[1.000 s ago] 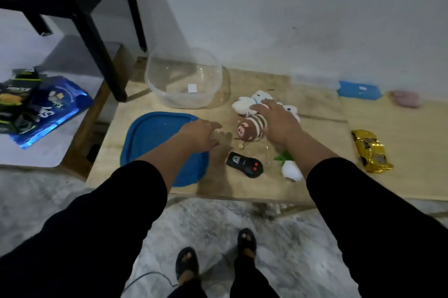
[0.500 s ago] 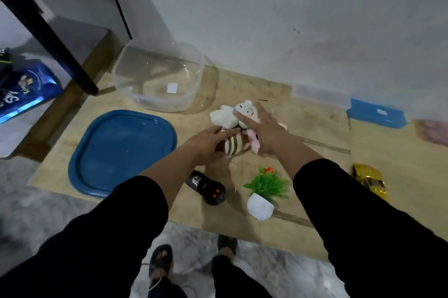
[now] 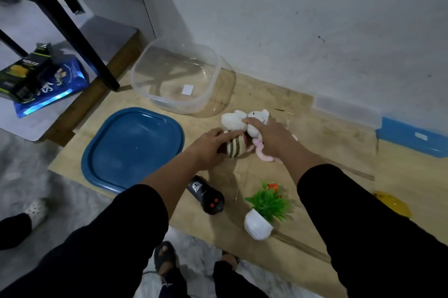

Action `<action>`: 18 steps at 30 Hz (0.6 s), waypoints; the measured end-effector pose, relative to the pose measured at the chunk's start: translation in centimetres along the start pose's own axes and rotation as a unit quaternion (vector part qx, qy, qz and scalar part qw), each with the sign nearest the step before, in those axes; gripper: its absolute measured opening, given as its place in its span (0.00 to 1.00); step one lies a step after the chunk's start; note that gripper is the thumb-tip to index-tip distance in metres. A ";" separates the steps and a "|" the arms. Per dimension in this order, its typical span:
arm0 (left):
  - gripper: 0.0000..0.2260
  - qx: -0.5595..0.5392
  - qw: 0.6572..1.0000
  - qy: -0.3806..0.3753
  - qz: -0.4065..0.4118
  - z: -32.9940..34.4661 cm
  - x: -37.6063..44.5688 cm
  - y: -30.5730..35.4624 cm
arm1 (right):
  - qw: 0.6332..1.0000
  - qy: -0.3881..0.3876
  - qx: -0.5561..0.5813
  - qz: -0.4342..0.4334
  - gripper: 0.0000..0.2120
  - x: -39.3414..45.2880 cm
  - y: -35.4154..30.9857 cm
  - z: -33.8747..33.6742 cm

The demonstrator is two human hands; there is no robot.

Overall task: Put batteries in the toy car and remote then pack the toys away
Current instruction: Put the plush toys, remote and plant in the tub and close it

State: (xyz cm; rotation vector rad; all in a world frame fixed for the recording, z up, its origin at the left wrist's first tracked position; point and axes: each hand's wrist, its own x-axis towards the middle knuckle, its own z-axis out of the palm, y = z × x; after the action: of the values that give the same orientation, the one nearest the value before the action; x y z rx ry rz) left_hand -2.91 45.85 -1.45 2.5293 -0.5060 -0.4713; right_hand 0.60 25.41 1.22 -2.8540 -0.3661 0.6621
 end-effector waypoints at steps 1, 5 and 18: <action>0.35 0.001 1.000 -0.005 -0.004 0.0 0.0 -0.1 | 1.000 -0.007 0.000 0.014 0.35 -0.2 0.1 0.1; 0.34 0.019 0.999 -0.023 -0.013 0.0 0.3 0.0 | 0.999 0.023 0.028 0.038 0.33 -1.3 -0.2 0.2; 0.33 0.055 0.993 0.103 -0.006 -7.1 0.6 2.7 | 0.989 0.141 0.016 0.041 0.26 -2.5 -0.1 -6.8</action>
State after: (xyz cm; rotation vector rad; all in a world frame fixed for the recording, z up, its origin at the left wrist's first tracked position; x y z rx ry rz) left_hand -0.11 46.32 5.60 2.6490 -0.4499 -0.1858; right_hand 1.54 23.94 8.26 -2.8887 -0.1918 0.2668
